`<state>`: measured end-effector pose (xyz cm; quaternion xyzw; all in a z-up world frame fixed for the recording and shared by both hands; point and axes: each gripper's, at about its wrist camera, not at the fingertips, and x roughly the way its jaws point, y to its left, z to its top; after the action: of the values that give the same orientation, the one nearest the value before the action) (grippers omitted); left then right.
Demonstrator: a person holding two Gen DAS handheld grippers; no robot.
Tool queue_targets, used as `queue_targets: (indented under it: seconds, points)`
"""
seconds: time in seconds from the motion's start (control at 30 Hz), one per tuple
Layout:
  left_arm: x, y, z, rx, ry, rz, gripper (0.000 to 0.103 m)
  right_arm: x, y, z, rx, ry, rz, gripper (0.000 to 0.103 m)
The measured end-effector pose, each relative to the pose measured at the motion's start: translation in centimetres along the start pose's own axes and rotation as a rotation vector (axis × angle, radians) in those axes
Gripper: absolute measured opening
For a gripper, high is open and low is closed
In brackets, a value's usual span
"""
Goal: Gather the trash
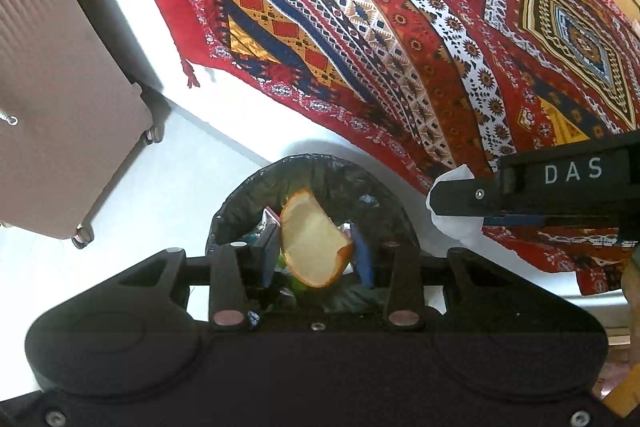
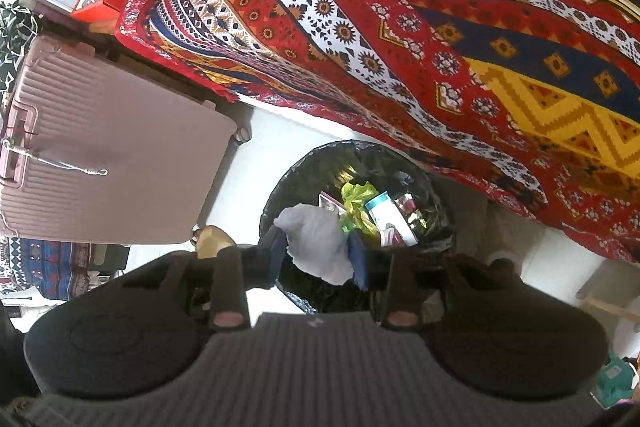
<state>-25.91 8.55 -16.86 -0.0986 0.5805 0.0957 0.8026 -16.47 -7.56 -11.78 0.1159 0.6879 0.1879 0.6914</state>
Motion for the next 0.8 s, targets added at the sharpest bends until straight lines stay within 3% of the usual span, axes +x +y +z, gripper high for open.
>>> queue_targets:
  seconds: [0.27,0.5,0.8]
  points:
    - [0.33,0.06,0.10,-0.006,0.009,0.007,0.047,0.23,-0.30,0.17,0.003,0.000,-0.012,0.062]
    - [0.43,-0.03,0.20,-0.010,0.016,0.014,0.061,0.03,-0.57,0.06,0.008,-0.005,-0.014,0.066]
    - [0.48,-0.31,0.09,-0.002,0.021,0.011,0.065,-0.20,-0.67,-0.24,0.009,-0.011,-0.021,0.067]
